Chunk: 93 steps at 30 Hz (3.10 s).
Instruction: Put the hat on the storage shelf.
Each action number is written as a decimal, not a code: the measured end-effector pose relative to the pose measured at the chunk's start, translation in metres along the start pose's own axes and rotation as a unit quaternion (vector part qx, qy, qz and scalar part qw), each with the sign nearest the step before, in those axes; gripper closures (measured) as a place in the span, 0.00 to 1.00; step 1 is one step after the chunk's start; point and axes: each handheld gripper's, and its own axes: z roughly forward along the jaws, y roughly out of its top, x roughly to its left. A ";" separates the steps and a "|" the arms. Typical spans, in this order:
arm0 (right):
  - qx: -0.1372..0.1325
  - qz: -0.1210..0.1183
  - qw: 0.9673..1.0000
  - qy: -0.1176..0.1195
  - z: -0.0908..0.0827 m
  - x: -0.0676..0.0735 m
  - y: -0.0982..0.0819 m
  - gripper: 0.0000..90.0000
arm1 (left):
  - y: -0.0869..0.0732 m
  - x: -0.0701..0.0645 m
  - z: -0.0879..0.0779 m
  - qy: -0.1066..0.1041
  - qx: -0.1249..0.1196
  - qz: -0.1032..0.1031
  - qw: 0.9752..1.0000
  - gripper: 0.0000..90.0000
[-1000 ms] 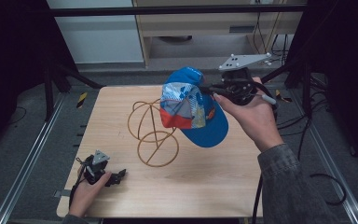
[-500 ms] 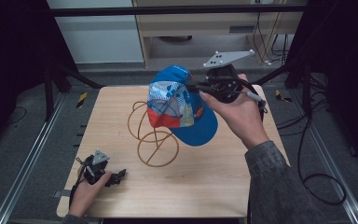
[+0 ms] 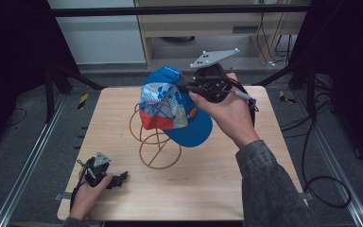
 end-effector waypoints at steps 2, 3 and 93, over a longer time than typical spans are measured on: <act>-0.001 0.001 1.000 0.000 0.002 0.001 0.002 1.00 | 0.000 0.000 0.000 0.000 0.000 0.000 1.000 0.00; -0.001 0.000 1.000 0.001 0.003 0.002 0.002 1.00 | 0.000 0.000 0.000 0.000 0.000 0.000 1.000 0.00; 0.050 -0.015 0.998 0.039 0.089 0.029 0.022 1.00 | 0.000 0.000 0.000 0.000 0.000 0.000 1.000 0.00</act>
